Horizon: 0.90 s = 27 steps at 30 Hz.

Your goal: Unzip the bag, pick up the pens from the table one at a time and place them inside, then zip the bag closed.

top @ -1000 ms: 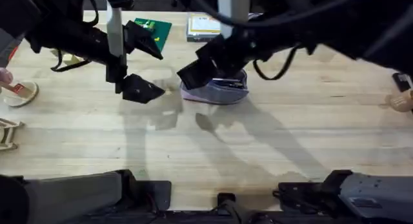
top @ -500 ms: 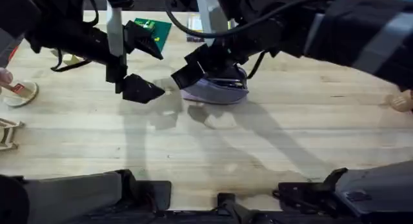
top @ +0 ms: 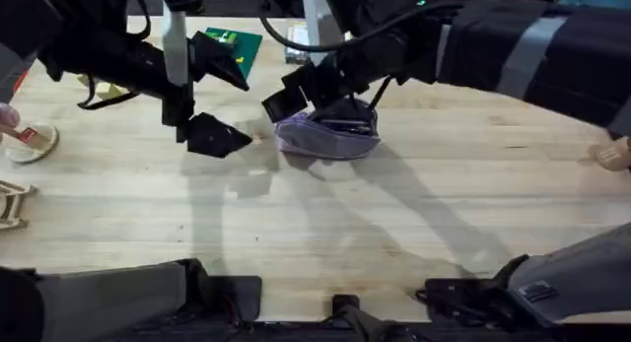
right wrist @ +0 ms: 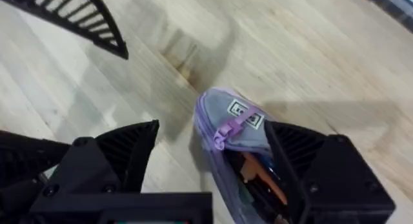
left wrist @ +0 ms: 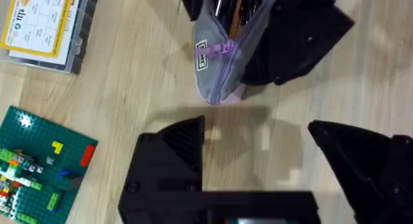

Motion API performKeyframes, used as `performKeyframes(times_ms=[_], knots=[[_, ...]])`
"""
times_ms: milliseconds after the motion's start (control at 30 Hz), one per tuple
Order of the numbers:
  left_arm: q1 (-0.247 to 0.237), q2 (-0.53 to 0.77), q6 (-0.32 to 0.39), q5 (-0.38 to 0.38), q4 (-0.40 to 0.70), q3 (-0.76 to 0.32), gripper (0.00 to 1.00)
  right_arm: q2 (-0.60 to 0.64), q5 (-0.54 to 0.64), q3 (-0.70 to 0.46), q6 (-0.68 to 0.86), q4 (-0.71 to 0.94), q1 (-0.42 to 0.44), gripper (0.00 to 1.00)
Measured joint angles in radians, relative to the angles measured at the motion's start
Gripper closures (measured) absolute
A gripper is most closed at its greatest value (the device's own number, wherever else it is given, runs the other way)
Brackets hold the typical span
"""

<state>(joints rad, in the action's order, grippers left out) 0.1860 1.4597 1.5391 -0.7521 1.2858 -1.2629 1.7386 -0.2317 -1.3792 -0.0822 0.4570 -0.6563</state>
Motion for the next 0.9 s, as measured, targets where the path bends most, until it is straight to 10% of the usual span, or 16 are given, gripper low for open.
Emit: performKeyframes(times_ms=[733, 900], knots=[[0.000, 0.000, 0.000, -0.008, 0.000, 0.000, 0.007, 0.077, -0.055, 0.000, -0.027, 0.038, 0.000, 0.010], [0.000, 0.000, 0.000, -0.008, 0.000, 0.000, 0.007, 0.076, -0.062, 0.000, -0.029, 0.038, 0.000, 0.175]])
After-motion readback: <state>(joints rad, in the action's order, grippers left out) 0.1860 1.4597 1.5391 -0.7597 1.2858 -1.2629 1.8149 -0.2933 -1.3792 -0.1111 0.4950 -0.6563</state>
